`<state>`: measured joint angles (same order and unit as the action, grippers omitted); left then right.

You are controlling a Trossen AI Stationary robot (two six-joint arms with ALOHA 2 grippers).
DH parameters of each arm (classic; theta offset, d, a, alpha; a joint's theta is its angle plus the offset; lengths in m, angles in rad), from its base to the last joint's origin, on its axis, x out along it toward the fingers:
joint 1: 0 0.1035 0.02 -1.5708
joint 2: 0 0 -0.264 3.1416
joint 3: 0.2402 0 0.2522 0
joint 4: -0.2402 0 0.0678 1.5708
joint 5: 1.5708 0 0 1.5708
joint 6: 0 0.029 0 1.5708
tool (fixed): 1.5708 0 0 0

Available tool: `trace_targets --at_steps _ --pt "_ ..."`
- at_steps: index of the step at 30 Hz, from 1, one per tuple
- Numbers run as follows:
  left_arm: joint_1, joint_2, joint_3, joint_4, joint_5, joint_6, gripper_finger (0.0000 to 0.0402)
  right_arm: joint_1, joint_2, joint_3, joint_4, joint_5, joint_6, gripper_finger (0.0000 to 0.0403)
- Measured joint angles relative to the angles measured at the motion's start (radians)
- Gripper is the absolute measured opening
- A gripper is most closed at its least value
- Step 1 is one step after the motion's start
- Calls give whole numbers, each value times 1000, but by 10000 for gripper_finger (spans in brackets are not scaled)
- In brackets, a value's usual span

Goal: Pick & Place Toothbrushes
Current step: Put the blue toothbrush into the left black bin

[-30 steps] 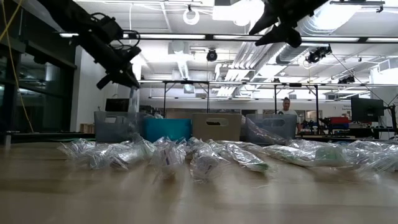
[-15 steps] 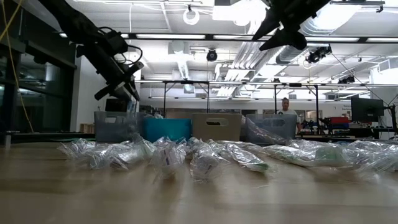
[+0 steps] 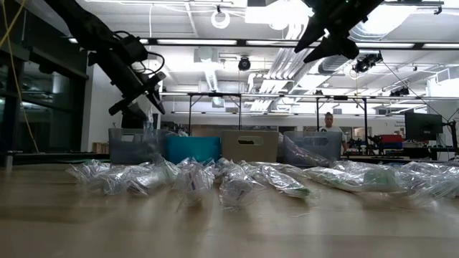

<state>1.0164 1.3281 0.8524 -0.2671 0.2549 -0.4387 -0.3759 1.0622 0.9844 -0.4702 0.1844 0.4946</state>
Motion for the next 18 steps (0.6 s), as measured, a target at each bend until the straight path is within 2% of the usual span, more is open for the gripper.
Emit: trace_targets --at_steps 14,18 --pt "-2 0 -1 -119 -25 97 258 0 0 0 -6 0 0 194" --pt "-2 0 -1 -134 -63 101 258 0 0 0 -7 15 4 194"
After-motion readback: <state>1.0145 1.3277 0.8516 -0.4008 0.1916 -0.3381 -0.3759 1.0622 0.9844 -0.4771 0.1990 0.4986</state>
